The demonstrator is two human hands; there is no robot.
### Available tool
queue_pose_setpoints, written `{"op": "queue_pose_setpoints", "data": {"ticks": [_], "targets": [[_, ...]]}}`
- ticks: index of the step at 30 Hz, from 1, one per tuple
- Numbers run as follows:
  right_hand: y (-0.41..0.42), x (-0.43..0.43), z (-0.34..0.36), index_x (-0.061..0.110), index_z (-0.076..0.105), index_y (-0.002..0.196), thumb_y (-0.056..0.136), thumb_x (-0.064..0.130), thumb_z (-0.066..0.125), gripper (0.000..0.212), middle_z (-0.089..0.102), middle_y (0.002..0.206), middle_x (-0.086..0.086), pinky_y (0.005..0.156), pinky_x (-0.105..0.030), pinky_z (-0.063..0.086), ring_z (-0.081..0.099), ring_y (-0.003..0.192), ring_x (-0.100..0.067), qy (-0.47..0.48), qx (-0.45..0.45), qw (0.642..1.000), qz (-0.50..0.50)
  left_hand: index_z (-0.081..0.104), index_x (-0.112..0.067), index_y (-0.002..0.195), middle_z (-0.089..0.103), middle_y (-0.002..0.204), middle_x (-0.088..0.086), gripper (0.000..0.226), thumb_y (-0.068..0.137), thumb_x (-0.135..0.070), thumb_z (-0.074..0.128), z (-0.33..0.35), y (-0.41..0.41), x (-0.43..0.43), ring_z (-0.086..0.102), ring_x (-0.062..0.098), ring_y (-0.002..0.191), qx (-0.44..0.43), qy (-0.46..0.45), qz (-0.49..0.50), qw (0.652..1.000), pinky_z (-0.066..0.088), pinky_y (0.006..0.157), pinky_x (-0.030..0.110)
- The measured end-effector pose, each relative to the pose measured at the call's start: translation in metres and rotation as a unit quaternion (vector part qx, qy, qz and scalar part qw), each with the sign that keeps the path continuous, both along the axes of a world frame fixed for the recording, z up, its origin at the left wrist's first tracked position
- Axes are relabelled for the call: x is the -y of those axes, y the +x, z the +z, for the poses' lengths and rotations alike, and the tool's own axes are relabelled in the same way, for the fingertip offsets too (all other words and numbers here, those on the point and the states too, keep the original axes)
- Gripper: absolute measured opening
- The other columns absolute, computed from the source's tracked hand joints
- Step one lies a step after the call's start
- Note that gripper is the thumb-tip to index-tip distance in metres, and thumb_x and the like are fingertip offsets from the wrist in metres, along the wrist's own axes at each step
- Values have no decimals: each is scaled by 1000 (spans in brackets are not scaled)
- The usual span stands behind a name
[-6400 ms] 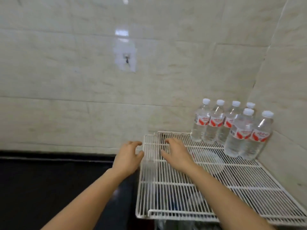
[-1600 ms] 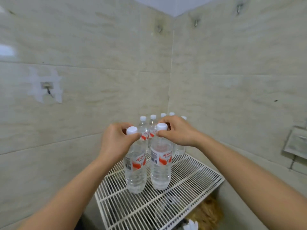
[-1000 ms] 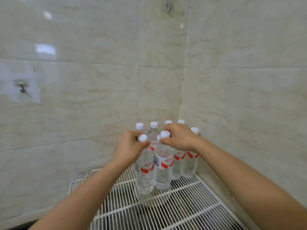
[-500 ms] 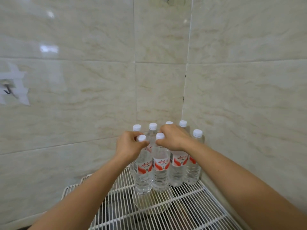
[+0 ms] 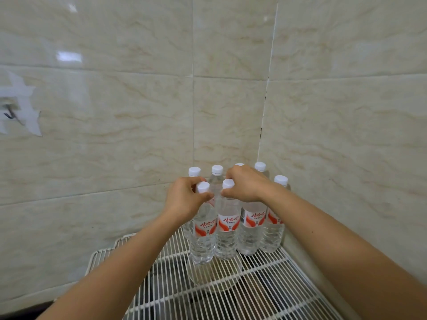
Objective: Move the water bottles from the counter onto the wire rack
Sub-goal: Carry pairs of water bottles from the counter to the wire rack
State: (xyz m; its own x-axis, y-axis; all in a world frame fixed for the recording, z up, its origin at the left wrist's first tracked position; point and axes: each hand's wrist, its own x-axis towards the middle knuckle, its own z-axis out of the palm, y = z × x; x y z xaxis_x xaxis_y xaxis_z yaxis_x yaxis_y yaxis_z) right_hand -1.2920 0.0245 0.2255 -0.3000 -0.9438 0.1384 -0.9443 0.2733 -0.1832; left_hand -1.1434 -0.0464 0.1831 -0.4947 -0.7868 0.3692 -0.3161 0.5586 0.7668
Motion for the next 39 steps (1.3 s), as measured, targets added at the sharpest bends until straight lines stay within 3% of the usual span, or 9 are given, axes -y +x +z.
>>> {"op": "queue_pose_setpoints", "data": {"ticks": [5, 9, 11, 13, 16, 21, 25, 32, 39], "targets": [[1, 2, -1, 21, 37, 67, 85, 34, 65, 35, 47, 73, 0, 50, -29, 30, 48, 65, -19, 1, -3, 1000, -3, 71, -13, 81, 43, 50, -9, 7, 79, -19, 74, 0, 0, 1, 37, 7, 48, -11, -8, 14, 1000, 31, 52, 23], [2, -1, -5, 22, 37, 66, 85, 37, 63, 35, 47, 74, 0, 50, -29, 31, 50, 67, -20, -13, -14, 1000, -7, 72, -16, 87, 53, 56, -6, 11, 79, -21, 75, 1, 0, -3, 43, 7, 51, 4, -9, 8, 1000, 35, 53, 23], [4, -3, -6, 22, 37, 65, 86, 38, 62, 36, 47, 72, 0, 49, -29, 31, 48, 63, -19, -21, -18, 1000, -8, 72, -17, 96, 69, 74, 4, 19, 79, -24, 75, 2, 2, -5, 59, 16, 66, 4, -5, 12, 1000, 49, 65, 34], [6, -6, -7, 20, 42, 69, 85, 38, 62, 32, 49, 74, 0, 49, -29, 32, 49, 63, -19, -25, -21, 999, -9, 69, -16, 108, 73, 93, 8, 30, 80, -25, 74, 1, 3, -8, 65, 24, 87, 2, -5, 19, 1000, 53, 81, 41], [9, -9, -9, 17, 52, 82, 85, 38, 63, 24, 54, 83, -2, 52, -29, 33, 55, 74, -23, -46, -33, 998, -5, 59, -17, 129, 69, 113, 3, 48, 83, -28, 71, -3, 4, -10, 62, 21, 102, 13, -11, 20, 1000, 49, 85, 33], [20, -15, -5, 14, 56, 127, 90, 35, 57, 42, 57, 123, -5, 89, -35, 42, 44, 121, -22, -124, -52, 991, 14, 46, -20, 140, 60, 129, 3, 60, 85, -30, 68, -6, 8, -11, 56, 19, 117, 19, -1, 14, 1000, 44, 93, 30], [37, -15, -7, 14, 56, 127, 92, 34, 54, 40, 56, 127, -1, 98, -33, 38, 42, 122, -17, -187, -40, 980, 48, 45, -23, 140, 59, 131, 2, 57, 88, -36, 64, -10, 24, -10, 56, 17, 115, 18, -26, 40, 999, 41, 90, 26], [108, 11, -20, 11, 59, 121, 91, 30, 55, 35, 59, 122, -2, 98, -35, 38, 45, 119, -20, -222, -18, 965, 135, 57, -19, 130, 60, 132, 4, 38, 97, -34, 47, -30, 114, -7, 55, 19, 120, 56, -73, 134, 987, 41, 98, 31], [252, 41, -66, 12, 54, 127, 90, 33, 55, 43, 55, 129, -5, 102, -35, 36, 42, 126, -24, -136, 11, 965, 225, 55, -15, 132, 56, 134, 8, 37, 99, -26, 45, -61, 275, -19, 52, 22, 122, 93, -27, 253, 963, 39, 103, 31]]}}
